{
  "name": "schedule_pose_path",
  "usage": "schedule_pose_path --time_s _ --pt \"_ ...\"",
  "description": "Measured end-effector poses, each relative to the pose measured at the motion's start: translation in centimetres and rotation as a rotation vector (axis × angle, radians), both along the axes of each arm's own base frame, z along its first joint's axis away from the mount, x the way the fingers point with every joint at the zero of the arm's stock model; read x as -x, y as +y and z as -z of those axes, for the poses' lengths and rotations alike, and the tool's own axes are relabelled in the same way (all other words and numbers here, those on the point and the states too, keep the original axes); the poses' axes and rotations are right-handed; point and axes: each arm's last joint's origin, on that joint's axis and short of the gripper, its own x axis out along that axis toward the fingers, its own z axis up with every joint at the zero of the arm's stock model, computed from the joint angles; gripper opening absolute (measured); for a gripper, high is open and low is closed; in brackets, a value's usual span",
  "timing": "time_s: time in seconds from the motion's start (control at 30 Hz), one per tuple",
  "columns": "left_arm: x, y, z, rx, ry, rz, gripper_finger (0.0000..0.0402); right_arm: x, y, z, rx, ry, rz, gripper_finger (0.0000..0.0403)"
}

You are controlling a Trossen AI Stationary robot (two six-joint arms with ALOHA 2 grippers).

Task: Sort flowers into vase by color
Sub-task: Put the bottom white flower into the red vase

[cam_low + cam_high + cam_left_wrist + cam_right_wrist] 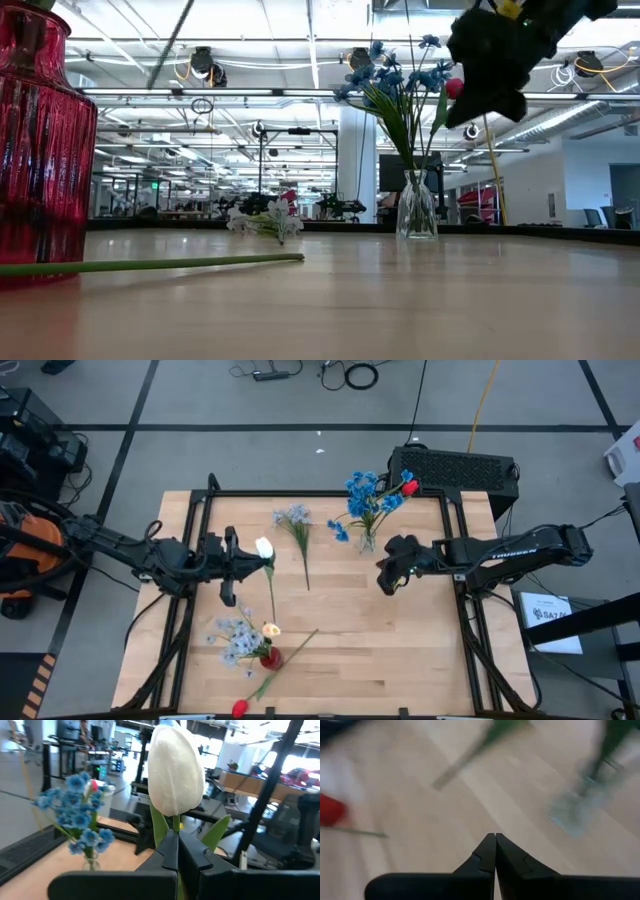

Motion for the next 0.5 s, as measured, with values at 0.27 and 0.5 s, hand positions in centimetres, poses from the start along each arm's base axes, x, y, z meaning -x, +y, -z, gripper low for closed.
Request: schedule_pose_path --time_s 0.27,0.5 --pt "0.1 0.1 0.4 -0.027 0.04 -0.023 0.0 -2.2 4.3 2.6 0.113 -0.131 -0.375 0.0" --pt "0.1 0.1 0.5 -0.036 0.054 -0.024 0.0 -3.9 8.9 5.7 0.109 -0.131 -0.462 0.0"
